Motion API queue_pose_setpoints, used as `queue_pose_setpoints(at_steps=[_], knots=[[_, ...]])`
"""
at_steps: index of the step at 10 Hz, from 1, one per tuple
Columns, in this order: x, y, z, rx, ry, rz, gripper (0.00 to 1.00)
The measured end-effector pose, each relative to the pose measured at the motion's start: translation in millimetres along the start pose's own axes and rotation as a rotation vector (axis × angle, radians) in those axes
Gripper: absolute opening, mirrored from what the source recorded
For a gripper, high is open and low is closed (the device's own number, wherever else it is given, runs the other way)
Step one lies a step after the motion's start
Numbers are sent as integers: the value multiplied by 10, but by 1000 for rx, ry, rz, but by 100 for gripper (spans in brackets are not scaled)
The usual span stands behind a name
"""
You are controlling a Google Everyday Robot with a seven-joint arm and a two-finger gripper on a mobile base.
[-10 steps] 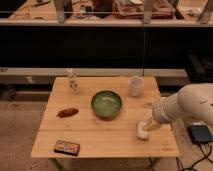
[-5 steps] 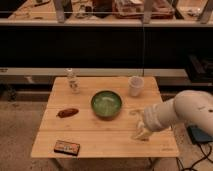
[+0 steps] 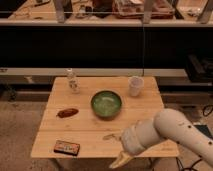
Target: Place the eraser in the ceramic cup
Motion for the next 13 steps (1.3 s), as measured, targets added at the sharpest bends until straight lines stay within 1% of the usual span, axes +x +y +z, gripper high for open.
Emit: queue_pose_setpoints(at_steps=[1, 5, 6, 7, 8, 9, 10, 11, 12, 13], knots=[[-20, 48, 70, -11, -15, -9, 65], [-18, 55, 78, -11, -17, -8, 65], [-5, 48, 83, -8, -18, 7, 65], [25, 38, 103, 2, -22, 38, 65], [77, 10, 162, 24, -32, 95, 65], [143, -48, 299, 56, -49, 172, 65], [199, -110, 418, 85, -63, 224, 65], [277, -212, 574, 127, -83, 275, 65], [374, -351, 723, 179, -98, 301, 65], [497, -478, 832, 225, -95, 306, 65]])
